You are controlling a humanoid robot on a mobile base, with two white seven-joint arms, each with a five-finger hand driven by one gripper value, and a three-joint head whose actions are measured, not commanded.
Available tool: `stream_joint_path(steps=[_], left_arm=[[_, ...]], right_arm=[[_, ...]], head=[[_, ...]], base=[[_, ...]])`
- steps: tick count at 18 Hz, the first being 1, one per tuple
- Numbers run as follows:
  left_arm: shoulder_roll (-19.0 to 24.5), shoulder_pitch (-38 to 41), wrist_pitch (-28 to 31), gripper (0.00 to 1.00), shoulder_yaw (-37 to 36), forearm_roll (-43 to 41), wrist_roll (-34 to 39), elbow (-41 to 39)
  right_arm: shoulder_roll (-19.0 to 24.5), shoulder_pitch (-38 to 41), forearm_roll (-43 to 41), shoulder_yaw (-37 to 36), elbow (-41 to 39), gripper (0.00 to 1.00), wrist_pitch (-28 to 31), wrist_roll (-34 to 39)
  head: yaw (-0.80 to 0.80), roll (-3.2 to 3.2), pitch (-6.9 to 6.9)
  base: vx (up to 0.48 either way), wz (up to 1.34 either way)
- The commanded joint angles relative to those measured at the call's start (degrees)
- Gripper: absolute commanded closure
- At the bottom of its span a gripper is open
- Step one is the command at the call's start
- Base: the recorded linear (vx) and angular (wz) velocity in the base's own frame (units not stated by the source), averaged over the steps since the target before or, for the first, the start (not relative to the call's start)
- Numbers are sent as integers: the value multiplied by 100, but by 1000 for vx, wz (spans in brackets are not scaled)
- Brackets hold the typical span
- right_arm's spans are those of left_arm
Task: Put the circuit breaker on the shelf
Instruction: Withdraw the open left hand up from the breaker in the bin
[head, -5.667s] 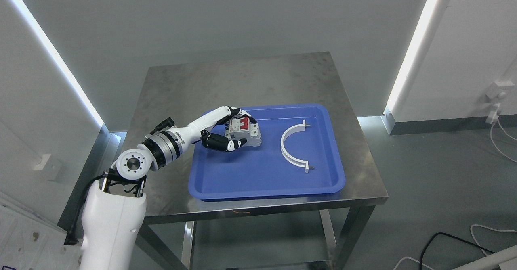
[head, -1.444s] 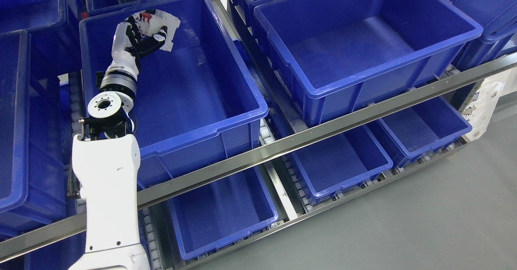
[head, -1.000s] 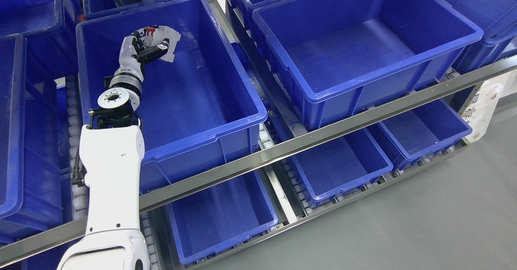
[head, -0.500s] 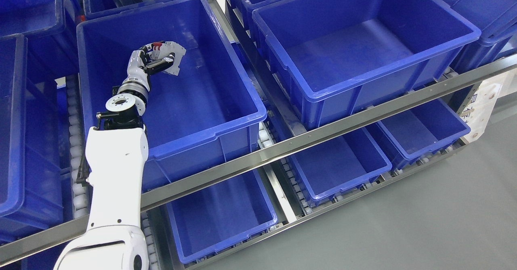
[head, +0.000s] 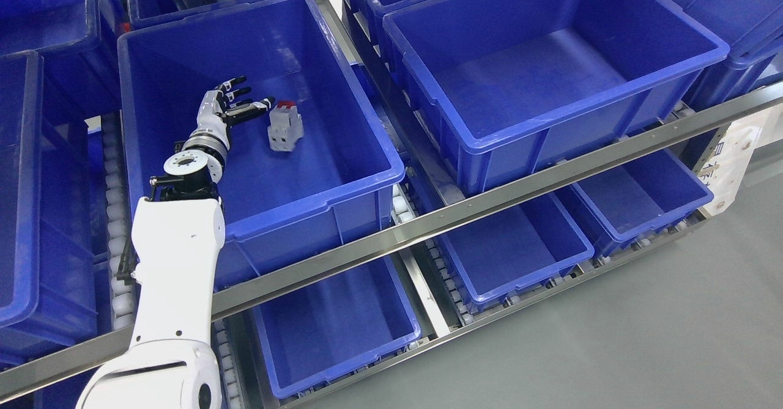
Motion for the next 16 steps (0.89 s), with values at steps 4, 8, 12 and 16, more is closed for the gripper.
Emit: stream_joint_path(steps=[4,8,12,16], left_arm=[[68,-279,-22,1,264,26,24,-558],[-46,238,-30,0,819,35,15,-2360],[-55,1292,-241,0,811,227,-55,-4216],[-55,2260,-758,0,758,343,-134,-5151]], right_arm=[[-100,85,-3,0,1,0,-110,10],[-100,85,6,0,1,0,-110,10],[-100,85,-3,0,1,0,-110,10],[-100,85,-3,0,1,0,-110,10]], head=[[0,0,0],[0,0,0],[0,0,0],[0,0,0]], base=[[-3,-3],[-23,23],[-115,-40],[-192,-28]])
